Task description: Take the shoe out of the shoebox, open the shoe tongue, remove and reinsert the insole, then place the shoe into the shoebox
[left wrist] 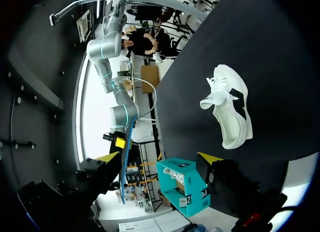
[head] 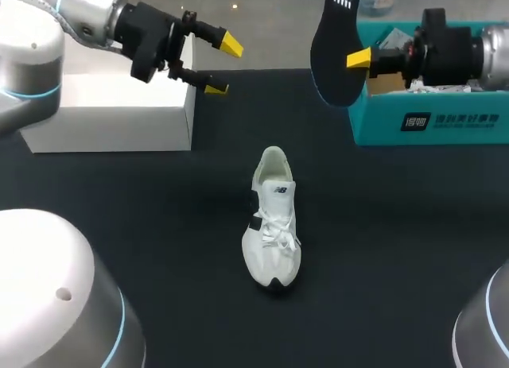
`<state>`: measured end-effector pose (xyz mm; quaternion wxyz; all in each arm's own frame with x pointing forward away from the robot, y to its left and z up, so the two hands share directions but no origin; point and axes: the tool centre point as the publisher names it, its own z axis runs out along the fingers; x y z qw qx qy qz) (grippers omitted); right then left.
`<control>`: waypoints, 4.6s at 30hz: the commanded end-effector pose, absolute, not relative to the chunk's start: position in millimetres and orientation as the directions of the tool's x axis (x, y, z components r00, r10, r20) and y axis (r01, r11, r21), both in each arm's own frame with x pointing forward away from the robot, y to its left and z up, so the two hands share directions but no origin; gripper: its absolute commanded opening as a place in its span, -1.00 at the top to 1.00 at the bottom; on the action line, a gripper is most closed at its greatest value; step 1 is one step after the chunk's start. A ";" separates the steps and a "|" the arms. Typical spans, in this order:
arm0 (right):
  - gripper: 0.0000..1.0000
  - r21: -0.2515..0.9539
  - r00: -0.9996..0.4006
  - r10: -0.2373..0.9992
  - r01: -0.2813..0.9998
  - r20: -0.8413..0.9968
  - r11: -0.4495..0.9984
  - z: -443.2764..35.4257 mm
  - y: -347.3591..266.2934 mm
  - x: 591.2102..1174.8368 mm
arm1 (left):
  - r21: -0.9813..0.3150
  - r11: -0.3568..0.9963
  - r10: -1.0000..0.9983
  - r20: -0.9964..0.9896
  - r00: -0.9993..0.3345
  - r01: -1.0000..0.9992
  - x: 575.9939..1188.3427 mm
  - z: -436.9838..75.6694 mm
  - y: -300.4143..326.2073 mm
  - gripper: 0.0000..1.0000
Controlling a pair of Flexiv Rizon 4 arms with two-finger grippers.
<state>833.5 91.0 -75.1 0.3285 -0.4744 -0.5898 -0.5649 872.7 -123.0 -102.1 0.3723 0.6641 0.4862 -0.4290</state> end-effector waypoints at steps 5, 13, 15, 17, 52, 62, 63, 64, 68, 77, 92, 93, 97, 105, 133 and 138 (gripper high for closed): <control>1.00 0.419 -0.394 0.212 0.904 0.894 -0.087 -70.1 100.4 836.8 | 0.067 -0.274 0.348 -0.923 0.164 0.959 887.1 -114.3 -80.5 -1.00; 1.00 0.515 -0.479 0.263 0.853 0.837 -0.086 -66.1 100.4 846.9 | 0.080 -0.304 0.409 -0.889 0.206 0.949 902.8 -129.5 -58.8 -1.00; 1.00 0.539 -0.500 0.278 0.838 0.820 -0.085 -63.1 101.0 850.2 | 0.090 -0.305 0.422 -0.880 0.220 0.948 907.9 -131.5 -55.1 -1.00; 1.00 0.567 -0.521 0.301 0.819 0.799 -0.087 -61.3 101.0 853.4 | 0.088 -0.305 0.421 -0.881 0.217 0.948 913.3 -132.7 -51.9 -1.00; 1.00 0.789 -0.788 0.318 0.592 0.526 0.161 -102.5 154.0 911.6 | 0.085 -0.300 0.445 -0.869 0.218 0.950 924.9 -135.6 -45.3 -1.00; 1.00 0.774 -0.768 0.348 0.613 0.537 0.157 -109.3 155.9 913.0 | 0.085 -0.300 0.445 -0.869 0.218 0.950 924.9 -135.6 -45.3 -1.00; 1.00 0.774 -0.768 0.348 0.613 0.537 0.157 -109.3 155.9 913.0 | 0.085 -0.300 0.445 -0.869 0.218 0.950 924.9 -135.6 -45.3 -1.00; 1.00 0.774 -0.768 0.348 0.613 0.537 0.157 -109.3 155.9 913.0 | 0.085 -0.300 0.445 -0.869 0.218 0.950 924.9 -135.6 -45.3 -1.00; 1.00 0.774 -0.768 0.348 0.613 0.537 0.157 -109.3 155.9 913.0 | 0.085 -0.300 0.445 -0.869 0.218 0.950 924.9 -135.6 -45.3 -1.00; 1.00 0.807 -0.786 0.383 0.572 0.486 0.149 -130.1 161.0 925.0 | 0.085 -0.300 0.445 -0.869 0.218 0.950 924.9 -135.6 -45.3 -1.00; 1.00 0.788 -0.745 0.447 0.602 0.496 0.130 -213.8 174.4 888.0 | 0.085 -0.300 0.445 -0.869 0.218 0.950 924.9 -135.6 -45.3 -1.00; 1.00 0.786 -0.736 0.448 0.609 0.509 0.108 -218.7 174.2 884.8 | 0.085 -0.300 0.445 -0.869 0.218 0.950 924.9 -135.6 -45.3 -1.00; 1.00 0.777 -0.720 0.444 0.625 0.534 0.079 -231.7 176.3 877.2 | 0.085 -0.300 0.445 -0.869 0.218 0.950 924.9 -135.6 -45.3 -1.00; 1.00 0.777 -0.720 0.444 0.625 0.534 0.079 -231.7 176.3 877.2 | 0.085 -0.300 0.445 -0.869 0.218 0.950 924.9 -135.6 -45.3 -1.00; 1.00 0.776 -0.714 0.425 0.629 0.556 0.041 -289.8 163.1 871.2 | 0.085 -0.300 0.445 -0.869 0.218 0.950 924.9 -135.6 -45.3 -1.00; 1.00 0.763 -0.705 0.419 0.645 0.573 0.042 -297.5 165.0 862.7 | 0.085 -0.300 0.445 -0.869 0.218 0.950 924.9 -135.6 -45.3 -1.00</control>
